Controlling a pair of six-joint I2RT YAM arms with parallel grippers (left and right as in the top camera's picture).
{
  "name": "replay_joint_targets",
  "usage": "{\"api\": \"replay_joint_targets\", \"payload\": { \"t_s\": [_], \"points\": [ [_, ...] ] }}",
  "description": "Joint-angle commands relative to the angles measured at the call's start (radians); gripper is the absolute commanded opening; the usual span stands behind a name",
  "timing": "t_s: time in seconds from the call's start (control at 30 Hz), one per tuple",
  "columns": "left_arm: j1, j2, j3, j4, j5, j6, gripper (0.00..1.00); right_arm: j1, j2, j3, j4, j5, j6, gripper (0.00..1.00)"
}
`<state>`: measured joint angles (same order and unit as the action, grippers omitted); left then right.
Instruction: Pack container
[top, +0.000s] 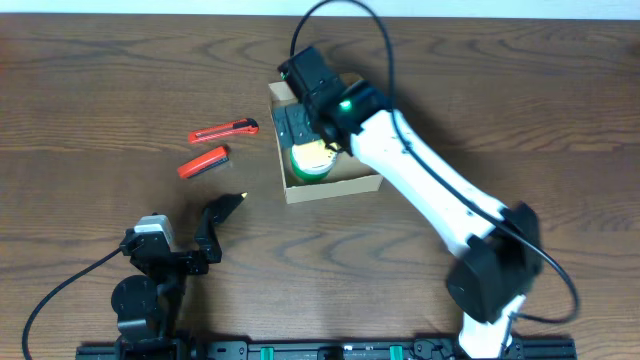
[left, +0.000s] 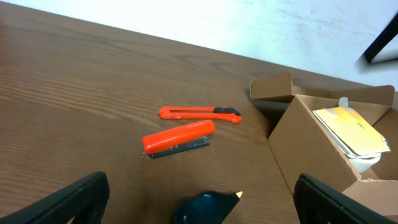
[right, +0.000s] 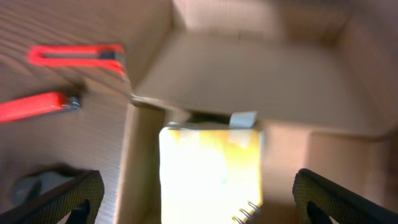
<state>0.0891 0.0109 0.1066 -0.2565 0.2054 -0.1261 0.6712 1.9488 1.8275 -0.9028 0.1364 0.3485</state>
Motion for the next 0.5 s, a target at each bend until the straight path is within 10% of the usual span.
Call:
{"api": "replay_joint_targets", "payload": {
  "t_s": [0.0, 0.47],
  "points": [
    [0.004, -0.006, -0.025, -0.004, -0.006, 0.018, 0.95, -0.03, -0.134, 0.071, -0.028, 0.073, -0.101, 0.99],
    [0.004, -0.006, -0.026, -0.004, -0.017, 0.023, 0.96, -0.428, -0.277, 0.072, -0.322, -0.199, -0.203, 0.99]
  ]
}}
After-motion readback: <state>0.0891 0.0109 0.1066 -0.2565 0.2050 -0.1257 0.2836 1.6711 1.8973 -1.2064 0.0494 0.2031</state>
